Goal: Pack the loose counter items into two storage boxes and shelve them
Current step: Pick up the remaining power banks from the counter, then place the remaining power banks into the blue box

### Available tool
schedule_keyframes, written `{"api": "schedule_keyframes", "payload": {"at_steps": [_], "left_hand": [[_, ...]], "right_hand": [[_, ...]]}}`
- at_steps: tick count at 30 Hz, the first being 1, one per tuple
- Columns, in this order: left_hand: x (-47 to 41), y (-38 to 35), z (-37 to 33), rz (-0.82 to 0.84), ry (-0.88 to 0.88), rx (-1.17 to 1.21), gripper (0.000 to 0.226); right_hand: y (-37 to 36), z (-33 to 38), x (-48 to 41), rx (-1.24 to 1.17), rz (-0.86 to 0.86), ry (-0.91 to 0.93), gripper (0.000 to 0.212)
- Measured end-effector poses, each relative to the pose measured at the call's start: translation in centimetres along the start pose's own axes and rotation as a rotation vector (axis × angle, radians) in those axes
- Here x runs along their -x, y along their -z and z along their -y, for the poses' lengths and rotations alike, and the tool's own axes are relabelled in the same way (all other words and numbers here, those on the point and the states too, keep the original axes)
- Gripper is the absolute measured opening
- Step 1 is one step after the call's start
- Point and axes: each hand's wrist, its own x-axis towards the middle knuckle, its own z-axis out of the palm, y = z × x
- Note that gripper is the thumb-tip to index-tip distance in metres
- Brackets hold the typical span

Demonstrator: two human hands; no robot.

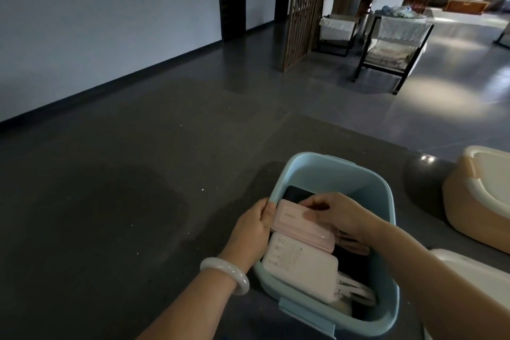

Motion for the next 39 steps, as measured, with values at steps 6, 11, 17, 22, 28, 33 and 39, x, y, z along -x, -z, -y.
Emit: {"api": "schedule_keyframes", "payload": {"at_steps": [6,11,17,22,28,33,39], "left_hand": [[-0.1,-0.1,-0.2,-0.018,-0.019,-0.025,0.041],[-0.2,-0.2,0.1,-0.029,-0.026,-0.033,0.042],[-0.4,-0.4,0.4,-0.022,-0.009,-0.027,0.040],[-0.3,-0.2,0.5,0.026,-0.001,-0.076,0.035],[2.1,3.6,2.1,-0.256,0.057,-0.654,0.050],[7.5,9.8,5.6,-0.399,0.171,-0.931,0.061],[17.6,15.9,11.5,-0.498,0.545,-0.960,0.069]], "right_hand": [[-0.3,-0.5,0.3,-0.063,-0.008,0.003,0.021],[-0.5,-0.8,0.4,-0.108,-0.018,0.010,0.022],[-0.3,-1.1,0.0,0.001,-0.015,0.014,0.030],[0.3,1.0,-0.9,0.221,-0.258,0.106,0.031],[-2.4,8.2,-2.7,0.517,-0.209,0.495,0.047],[-9.2,14.2,-4.7,0.722,0.148,0.624,0.063],[-20.2,21.8,-3.4,0.837,0.445,0.780,0.069]]}}
